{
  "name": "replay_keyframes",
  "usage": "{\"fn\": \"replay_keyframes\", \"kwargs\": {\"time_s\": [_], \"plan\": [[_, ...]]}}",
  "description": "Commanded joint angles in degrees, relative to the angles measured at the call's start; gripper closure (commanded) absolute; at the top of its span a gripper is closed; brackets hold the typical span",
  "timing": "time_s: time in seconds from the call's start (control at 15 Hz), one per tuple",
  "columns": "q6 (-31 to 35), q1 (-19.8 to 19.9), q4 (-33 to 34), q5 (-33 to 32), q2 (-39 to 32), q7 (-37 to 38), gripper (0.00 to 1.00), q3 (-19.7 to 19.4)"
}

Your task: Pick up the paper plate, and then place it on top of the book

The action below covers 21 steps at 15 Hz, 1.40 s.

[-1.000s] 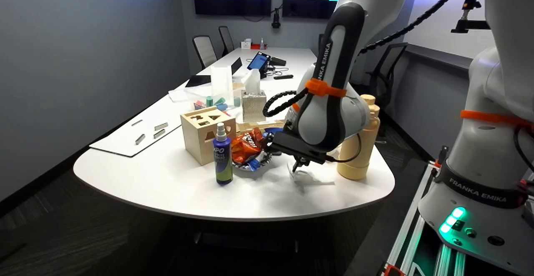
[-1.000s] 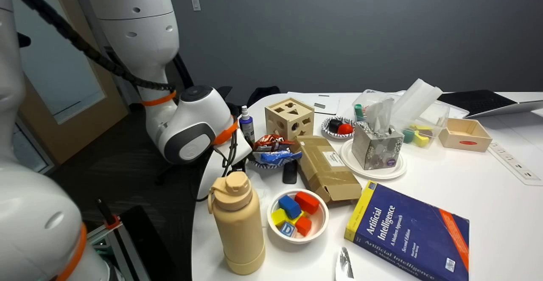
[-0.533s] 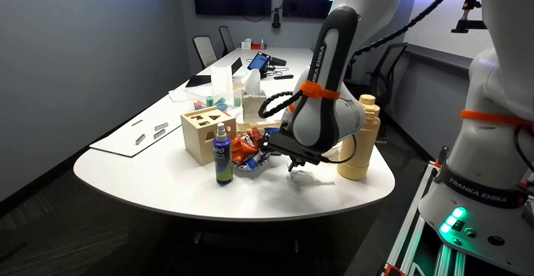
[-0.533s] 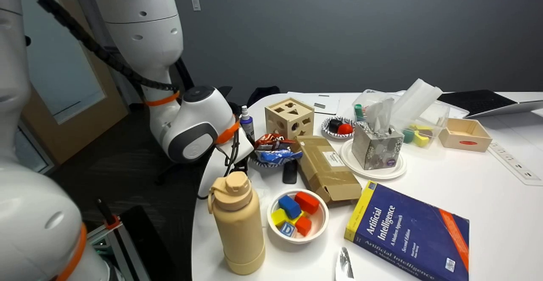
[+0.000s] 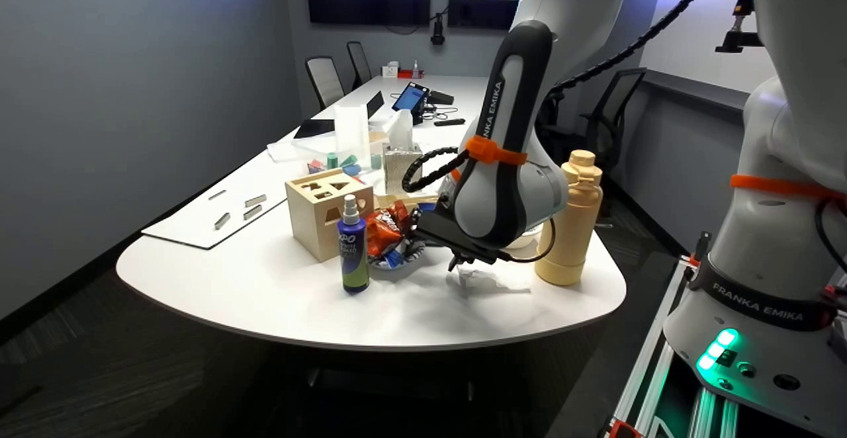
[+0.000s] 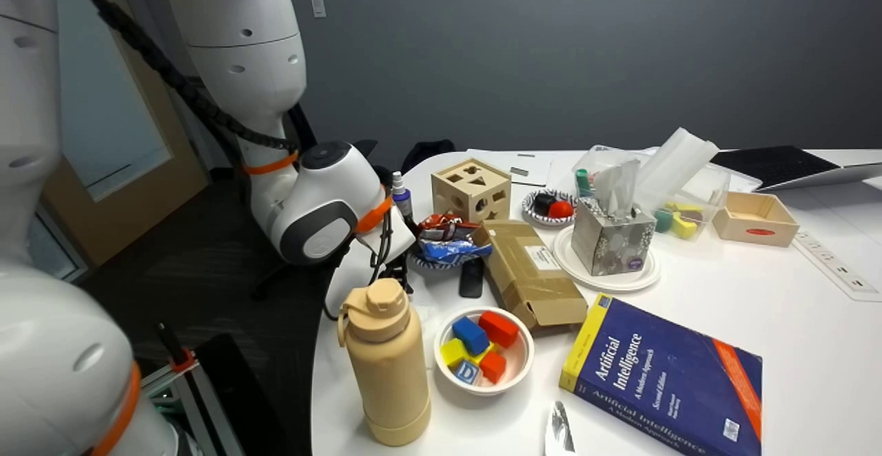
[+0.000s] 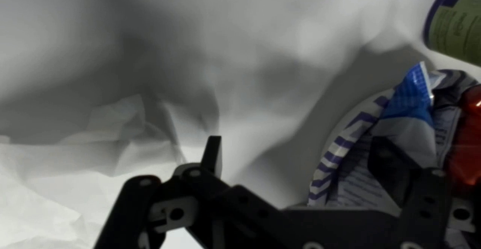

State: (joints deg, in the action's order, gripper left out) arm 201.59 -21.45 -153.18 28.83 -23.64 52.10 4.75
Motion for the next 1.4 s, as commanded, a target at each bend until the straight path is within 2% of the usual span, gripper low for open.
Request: {"fn": "replay_keyframes", "kwargs": {"time_s": [0.0,0.67,1.07,1.33], "plan": [[2.83,-0.31,1.89,2.66,-1.96,-1.45,0.00,0.21],[0.76,-1.34,7.33,4.41,-7.59,-2.56,0.00,-0.87],[-0.15,-2.41,8.92,7.01,-8.48,-4.59,0.00,-1.61],[0.54,-1.70,9.88,8.19,-8.88,-4.59,0.00,-1.08]]}}
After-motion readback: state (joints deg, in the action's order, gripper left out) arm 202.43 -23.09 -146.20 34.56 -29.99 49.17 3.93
